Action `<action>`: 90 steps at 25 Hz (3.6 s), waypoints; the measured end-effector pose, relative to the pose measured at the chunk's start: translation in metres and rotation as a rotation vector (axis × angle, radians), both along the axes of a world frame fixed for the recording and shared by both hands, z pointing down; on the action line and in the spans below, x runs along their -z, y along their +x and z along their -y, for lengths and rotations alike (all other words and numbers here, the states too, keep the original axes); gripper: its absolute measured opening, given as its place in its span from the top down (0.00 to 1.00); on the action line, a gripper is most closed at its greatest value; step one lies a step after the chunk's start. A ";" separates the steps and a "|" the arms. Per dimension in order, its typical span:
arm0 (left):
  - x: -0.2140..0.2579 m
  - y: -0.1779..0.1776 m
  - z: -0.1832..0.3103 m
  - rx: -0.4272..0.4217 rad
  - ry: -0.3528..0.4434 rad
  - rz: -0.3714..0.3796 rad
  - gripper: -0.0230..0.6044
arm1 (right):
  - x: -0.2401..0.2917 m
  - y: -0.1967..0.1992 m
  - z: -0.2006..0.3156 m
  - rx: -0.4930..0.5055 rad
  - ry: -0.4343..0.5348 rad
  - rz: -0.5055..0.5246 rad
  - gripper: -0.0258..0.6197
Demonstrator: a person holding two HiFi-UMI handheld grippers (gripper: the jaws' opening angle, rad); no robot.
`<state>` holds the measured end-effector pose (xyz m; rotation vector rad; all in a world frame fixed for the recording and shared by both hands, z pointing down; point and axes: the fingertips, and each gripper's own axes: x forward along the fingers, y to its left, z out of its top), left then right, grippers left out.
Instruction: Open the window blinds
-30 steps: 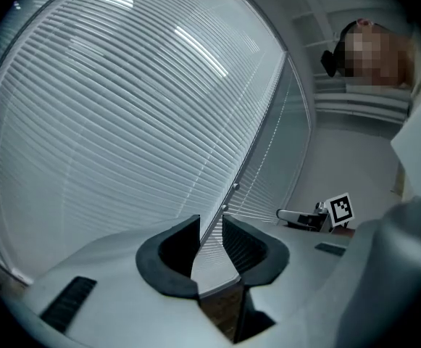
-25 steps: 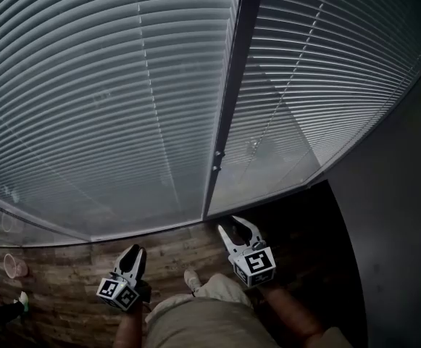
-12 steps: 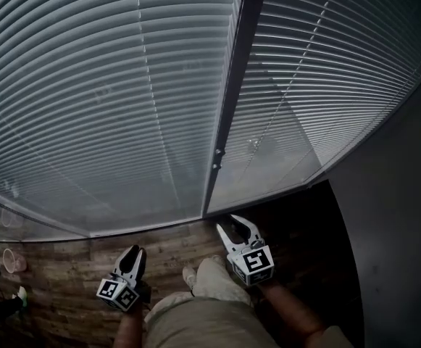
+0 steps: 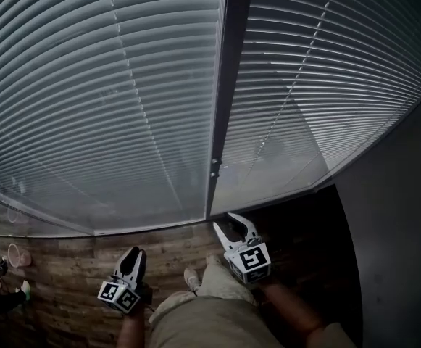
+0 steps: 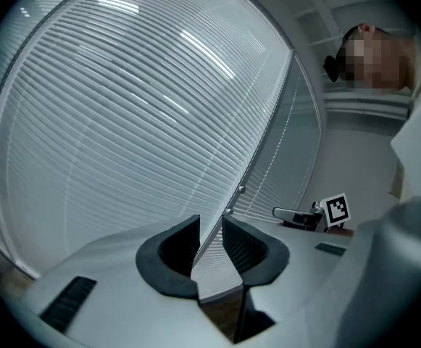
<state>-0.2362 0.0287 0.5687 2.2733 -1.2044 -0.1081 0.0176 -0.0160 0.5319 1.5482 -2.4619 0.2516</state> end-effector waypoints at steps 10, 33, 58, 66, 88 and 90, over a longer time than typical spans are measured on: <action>0.033 0.034 0.033 0.052 0.001 -0.006 0.79 | 0.028 0.021 0.052 0.043 -0.033 -0.037 0.74; -0.014 0.073 0.079 0.137 0.010 0.041 0.79 | -0.070 0.042 0.131 0.116 -0.105 -0.086 0.74; -0.013 0.063 0.088 0.143 0.019 0.030 0.79 | -0.058 0.048 0.136 0.108 -0.121 -0.061 0.74; -0.001 0.050 0.113 0.093 0.000 0.011 0.79 | -0.050 0.040 0.142 0.065 -0.139 -0.068 0.74; -0.011 0.042 0.133 -0.007 -0.002 0.030 0.79 | -0.067 0.021 0.149 0.018 -0.144 -0.081 0.74; -0.011 0.041 0.133 -0.002 -0.005 0.027 0.79 | -0.067 0.024 0.151 0.015 -0.142 -0.095 0.74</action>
